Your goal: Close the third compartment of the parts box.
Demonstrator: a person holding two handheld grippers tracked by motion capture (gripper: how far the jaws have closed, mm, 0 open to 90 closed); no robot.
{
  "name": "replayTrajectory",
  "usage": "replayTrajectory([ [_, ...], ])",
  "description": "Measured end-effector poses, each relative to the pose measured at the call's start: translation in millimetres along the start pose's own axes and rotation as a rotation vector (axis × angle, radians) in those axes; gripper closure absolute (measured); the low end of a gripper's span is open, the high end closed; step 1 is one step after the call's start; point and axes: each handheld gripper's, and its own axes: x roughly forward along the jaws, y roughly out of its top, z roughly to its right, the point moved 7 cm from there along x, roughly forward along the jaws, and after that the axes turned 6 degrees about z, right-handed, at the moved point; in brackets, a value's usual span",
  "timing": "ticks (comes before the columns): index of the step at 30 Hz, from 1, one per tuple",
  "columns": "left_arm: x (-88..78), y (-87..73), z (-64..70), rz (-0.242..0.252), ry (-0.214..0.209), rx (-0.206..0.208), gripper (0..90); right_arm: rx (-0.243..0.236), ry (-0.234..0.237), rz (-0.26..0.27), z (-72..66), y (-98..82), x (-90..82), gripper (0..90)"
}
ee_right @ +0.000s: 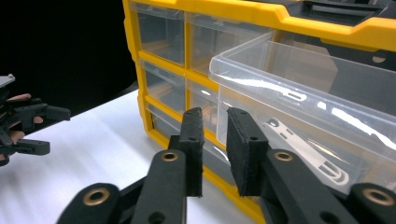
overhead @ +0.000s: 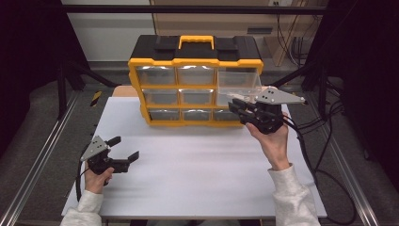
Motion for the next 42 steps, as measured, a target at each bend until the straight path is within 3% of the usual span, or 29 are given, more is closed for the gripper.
replayTrajectory([
  [8,-0.1,0.0,0.0,0.0,0.0,0.001,1.7,0.019,-0.018,0.011,3.3,-3.7,-0.9,89.8],
  [22,0.1,-0.4,0.1,-0.002,-0.001,0.004,1.6,0.018,-0.052,-0.014,7.8,-10.9,2.9,90.0],
  [42,0.1,-0.6,-0.1,-0.004,0.001,0.0,1.6,0.014,-0.142,-0.048,22.0,-14.5,16.7,90.0],
])
